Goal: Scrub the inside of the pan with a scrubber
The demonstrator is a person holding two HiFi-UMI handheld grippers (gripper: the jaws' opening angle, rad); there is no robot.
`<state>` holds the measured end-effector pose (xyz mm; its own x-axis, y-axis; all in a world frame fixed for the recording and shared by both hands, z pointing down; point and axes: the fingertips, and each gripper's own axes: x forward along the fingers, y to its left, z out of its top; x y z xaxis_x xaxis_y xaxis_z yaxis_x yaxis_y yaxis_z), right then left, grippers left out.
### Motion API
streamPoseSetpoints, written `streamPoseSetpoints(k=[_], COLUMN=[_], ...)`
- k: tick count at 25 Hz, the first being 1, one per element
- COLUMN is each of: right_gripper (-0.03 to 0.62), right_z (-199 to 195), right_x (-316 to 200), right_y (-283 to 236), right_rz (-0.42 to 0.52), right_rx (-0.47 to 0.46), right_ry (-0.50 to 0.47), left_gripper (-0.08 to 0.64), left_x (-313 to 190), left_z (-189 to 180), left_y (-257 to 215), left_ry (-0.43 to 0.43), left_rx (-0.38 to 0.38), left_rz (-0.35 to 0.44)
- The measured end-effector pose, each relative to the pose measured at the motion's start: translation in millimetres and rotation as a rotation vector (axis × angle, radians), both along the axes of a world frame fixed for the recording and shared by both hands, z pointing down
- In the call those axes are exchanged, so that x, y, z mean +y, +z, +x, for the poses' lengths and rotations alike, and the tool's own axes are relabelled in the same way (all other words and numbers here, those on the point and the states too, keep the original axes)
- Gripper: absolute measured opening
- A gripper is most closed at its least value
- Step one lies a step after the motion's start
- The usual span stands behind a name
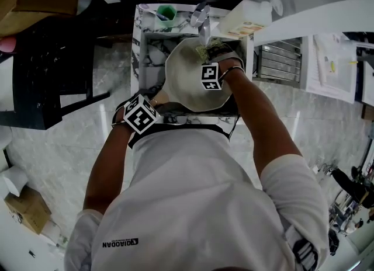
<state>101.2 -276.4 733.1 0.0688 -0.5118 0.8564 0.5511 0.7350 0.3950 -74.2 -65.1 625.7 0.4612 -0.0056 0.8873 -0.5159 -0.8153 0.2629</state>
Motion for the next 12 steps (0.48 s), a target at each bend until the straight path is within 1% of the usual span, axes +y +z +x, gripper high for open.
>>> streamPoseSetpoints(k=[8, 12], right_gripper=[0.087, 0.086], right_z=[27.5, 41.3], right_x=[17.1, 32.5], right_y=[6.3, 9.4], right_rz=[-0.060, -0.108], right_rx=[0.067, 0.097], right_ry=[0.225, 0.330], left_gripper=[0.190, 0.190], left_x=[0.3, 0.6], left_z=[0.9, 1.0], left_y=[-0.8, -0.8], left_ry=[-0.003, -0.002], left_rx=[0.001, 0.003], left_rz=[-0.004, 0.002])
